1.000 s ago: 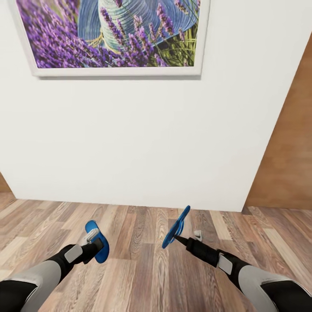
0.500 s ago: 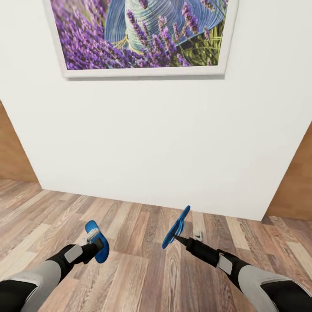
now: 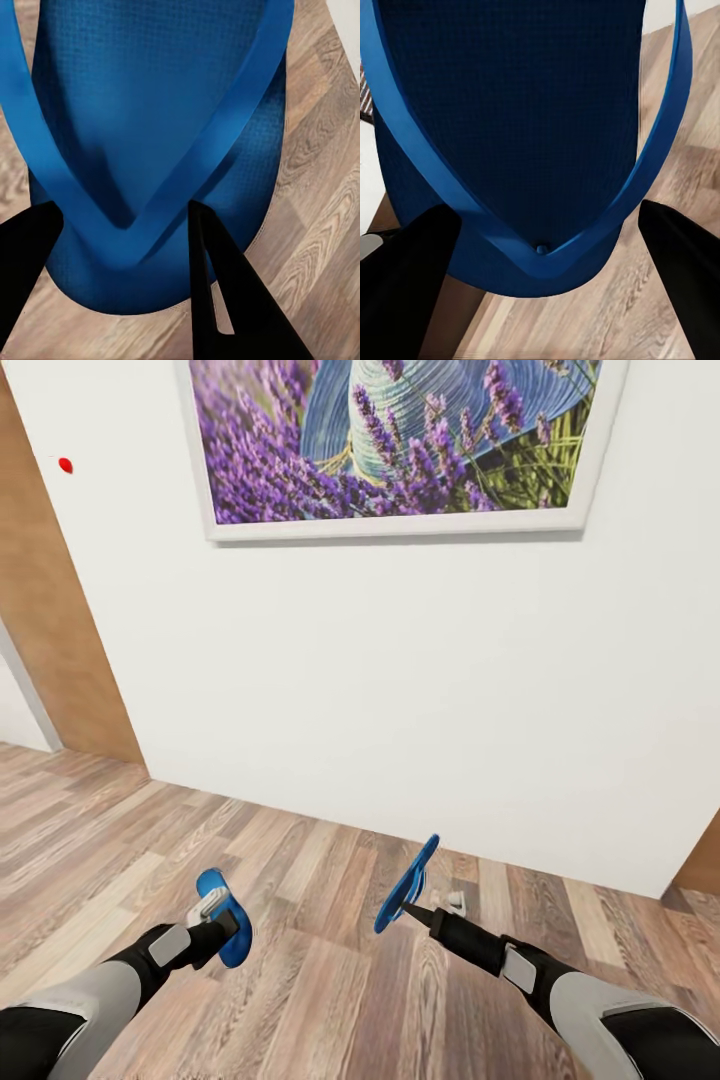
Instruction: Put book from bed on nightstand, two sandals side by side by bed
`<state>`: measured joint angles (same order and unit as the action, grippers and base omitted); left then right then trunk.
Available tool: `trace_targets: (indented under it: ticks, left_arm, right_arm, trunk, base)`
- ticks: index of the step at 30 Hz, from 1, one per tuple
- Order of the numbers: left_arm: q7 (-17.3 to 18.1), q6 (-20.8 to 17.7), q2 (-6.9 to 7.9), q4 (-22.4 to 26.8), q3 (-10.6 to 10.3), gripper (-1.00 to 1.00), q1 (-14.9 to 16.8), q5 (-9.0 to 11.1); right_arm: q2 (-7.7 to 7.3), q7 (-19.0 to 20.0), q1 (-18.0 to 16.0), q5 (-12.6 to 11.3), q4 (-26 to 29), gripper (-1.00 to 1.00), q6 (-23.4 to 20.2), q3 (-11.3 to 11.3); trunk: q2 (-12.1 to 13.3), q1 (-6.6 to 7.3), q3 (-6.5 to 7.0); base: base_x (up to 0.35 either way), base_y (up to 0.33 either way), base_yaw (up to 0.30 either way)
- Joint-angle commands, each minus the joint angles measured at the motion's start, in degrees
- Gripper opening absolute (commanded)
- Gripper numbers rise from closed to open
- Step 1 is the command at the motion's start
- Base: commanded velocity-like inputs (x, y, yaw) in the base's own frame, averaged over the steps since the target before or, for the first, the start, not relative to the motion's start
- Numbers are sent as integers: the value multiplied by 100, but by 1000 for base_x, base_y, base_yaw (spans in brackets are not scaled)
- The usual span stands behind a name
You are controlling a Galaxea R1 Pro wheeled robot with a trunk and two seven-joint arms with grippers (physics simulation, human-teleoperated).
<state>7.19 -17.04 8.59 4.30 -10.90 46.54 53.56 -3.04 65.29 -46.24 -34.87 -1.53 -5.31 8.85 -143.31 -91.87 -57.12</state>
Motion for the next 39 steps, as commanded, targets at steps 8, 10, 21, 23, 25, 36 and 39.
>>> trace_targets:
  ticks: [8,10,21,23,25,36,39]
  left_arm:
    - [16,-11,-5,1,-46,-100,4,50]
    - [16,-11,-6,1,-46,-100,4,50]
    - [18,-10,-6,-24,-43,-100,4,50]
    - [19,-10,-6,-29,-43,-100,4,50]
    - [19,-10,-6,-33,-43,-100,4,50]
    - [19,-10,-6,-35,-43,-100,4,52]
    - [19,-10,-6,-35,-43,-100,4,50]
  right_arm:
    - [2,32,-8,-64,-14,-100,-58,20]
    - [1,31,-8,-61,-14,-100,-58,20]
    - [3,30,-8,-61,-14,-100,-58,21]
    - [3,31,-8,-63,-14,-100,-58,20]
    - [0,29,-8,-60,-14,-100,-58,20]
    - [0,34,-8,-64,-14,-100,-58,20]
    - [-1,35,-8,-64,-14,-100,-58,20]
  trunk:
    - [-3,1,-5]
    - [-3,1,-5]
    - [-3,1,-5]
    - [-3,1,-5]
    - [-3,1,-5]
    - [-3,1,-5]
    - [-3,1,-5]
  base:
    - [49,0,265]
    - [99,0,265]
    - [114,0,265]
    - [122,0,265]
    - [123,0,265]
    - [124,0,265]
    - [125,0,265]
